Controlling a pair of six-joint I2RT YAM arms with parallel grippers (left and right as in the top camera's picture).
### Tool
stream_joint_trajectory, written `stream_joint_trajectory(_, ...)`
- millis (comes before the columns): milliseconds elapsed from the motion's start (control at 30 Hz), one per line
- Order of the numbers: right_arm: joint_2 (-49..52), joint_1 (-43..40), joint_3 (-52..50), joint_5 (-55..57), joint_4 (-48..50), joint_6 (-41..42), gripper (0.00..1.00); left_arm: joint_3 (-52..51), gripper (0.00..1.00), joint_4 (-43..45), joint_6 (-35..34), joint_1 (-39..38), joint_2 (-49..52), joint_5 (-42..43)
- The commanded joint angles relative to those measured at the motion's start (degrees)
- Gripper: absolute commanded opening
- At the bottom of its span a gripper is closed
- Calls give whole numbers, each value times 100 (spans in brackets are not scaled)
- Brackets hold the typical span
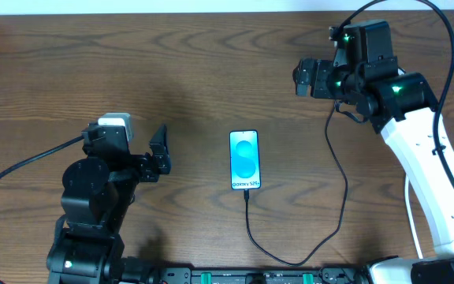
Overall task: Plug charger to phone and switch on socket
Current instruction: 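Move the right gripper up to the white power strip's switch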
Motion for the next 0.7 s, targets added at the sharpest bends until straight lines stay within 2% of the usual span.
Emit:
stream_joint_trajectory(0, -61, -15, 129, -87, -28, -249, 99, 22, 90, 9, 98, 24, -15, -72)
stream_joint_trajectory(167, -61, -149, 507, -319, -376, -459, 99, 22, 90, 9, 96, 24, -15, -72)
stream_joint_trajectory(333, -61, -616, 1379, -498, -1246, -789, 99, 22, 90, 9, 98, 24, -15, -72)
stream_joint_trajectory(500, -61, -1486, 2411, -708, -2162, -1311, 99, 22, 90, 9, 98, 24, -15, -72)
stream_joint_trajectory(667, -61, -2505, 2918, -909, -2658, -1679, 99, 22, 90, 9, 96, 24, -15, -72)
